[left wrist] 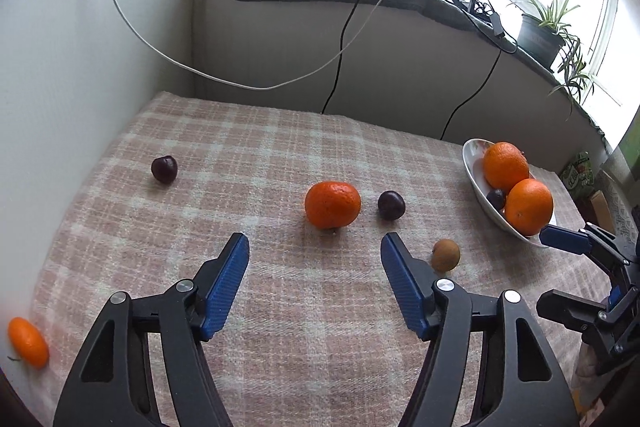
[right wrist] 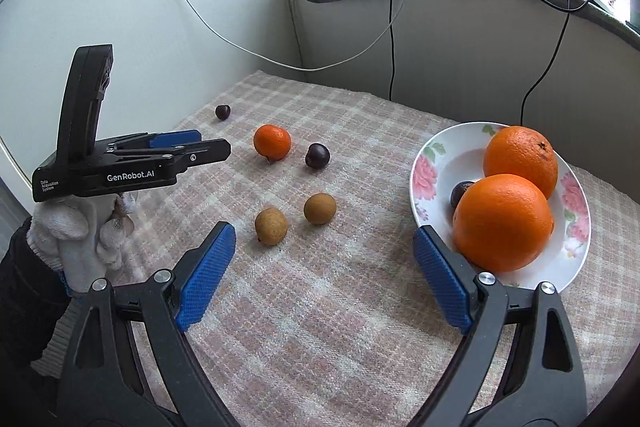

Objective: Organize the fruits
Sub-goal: 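Move the right tool to a brown round fruit while the left tool moves to a tangerine, then close the right tool on the brown fruit while the left tool closes on the tangerine, then carry the brown fruit and the tangerine in both tools over the bowl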

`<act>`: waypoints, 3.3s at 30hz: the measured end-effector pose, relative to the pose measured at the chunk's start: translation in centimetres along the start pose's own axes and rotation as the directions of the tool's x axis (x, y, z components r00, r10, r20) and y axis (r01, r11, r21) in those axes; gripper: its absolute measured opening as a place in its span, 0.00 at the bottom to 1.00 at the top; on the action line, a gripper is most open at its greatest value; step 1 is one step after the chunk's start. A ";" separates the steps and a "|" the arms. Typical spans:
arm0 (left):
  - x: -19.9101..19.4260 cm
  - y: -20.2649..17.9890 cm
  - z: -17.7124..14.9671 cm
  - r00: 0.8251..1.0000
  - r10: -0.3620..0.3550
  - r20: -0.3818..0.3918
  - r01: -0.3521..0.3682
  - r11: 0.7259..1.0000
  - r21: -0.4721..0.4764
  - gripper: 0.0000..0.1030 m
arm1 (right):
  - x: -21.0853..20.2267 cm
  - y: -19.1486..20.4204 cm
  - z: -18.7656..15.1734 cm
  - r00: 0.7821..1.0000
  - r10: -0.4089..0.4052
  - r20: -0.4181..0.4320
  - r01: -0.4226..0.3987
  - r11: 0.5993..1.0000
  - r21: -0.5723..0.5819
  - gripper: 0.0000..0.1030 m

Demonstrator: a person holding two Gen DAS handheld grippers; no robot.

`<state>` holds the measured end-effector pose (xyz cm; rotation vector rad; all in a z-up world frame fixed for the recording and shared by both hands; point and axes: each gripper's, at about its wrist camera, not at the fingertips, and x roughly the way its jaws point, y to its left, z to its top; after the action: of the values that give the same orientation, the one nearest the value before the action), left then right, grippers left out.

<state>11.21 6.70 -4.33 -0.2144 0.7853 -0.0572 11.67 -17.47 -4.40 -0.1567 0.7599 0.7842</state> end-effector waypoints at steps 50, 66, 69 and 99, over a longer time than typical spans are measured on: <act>6.1 -1.0 2.5 0.996 -0.062 -0.071 0.061 0.998 -0.026 0.37 | 8.3 3.1 -0.1 0.977 0.099 -0.187 -0.104 0.994 -0.018 0.27; 2.0 -2.6 1.4 0.995 -0.104 -0.012 0.103 0.994 -0.021 0.37 | 2.9 1.4 -0.1 0.994 0.072 -0.082 -0.071 0.997 0.017 0.27; 1.1 -3.4 1.0 0.993 -0.117 0.000 0.117 0.993 -0.009 0.37 | 1.4 0.3 -0.4 0.997 0.051 -0.055 -0.049 0.998 0.037 0.27; 2.2 -12.7 2.4 0.972 -0.233 -0.006 0.232 0.967 0.109 0.37 | -6.6 -12.4 -2.6 0.981 -0.181 0.072 0.159 0.957 0.244 0.27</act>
<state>14.86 -5.58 -1.48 -0.2018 0.7445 -0.3207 15.66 -31.15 -3.59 0.0304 0.7344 0.5278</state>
